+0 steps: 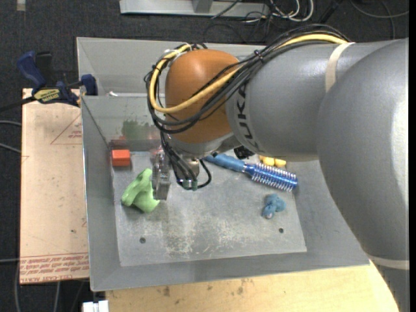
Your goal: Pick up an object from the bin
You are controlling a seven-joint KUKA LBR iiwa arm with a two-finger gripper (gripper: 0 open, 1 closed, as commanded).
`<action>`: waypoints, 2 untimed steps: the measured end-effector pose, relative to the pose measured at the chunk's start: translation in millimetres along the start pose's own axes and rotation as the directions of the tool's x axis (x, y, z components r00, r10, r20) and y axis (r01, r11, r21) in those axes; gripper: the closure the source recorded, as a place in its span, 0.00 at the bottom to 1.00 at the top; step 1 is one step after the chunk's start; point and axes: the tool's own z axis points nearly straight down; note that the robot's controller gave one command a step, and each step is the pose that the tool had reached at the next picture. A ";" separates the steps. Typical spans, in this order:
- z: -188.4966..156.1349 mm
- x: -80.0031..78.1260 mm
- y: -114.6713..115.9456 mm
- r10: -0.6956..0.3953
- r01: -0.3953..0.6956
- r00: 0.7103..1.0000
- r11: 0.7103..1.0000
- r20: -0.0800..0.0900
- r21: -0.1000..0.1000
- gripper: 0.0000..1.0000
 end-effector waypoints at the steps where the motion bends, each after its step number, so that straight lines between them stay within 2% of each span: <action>1: -4.8 -2.1 0.7 0.001 -0.001 1.000 1.000 0.008 -0.004 0.00; 2: 102.8 -38.5 31.6 -0.076 0.077 0.997 0.997 0.006 -0.003 0.00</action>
Offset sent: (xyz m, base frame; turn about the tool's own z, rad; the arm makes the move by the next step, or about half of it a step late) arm 0.0000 0.0000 0.0000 0.0000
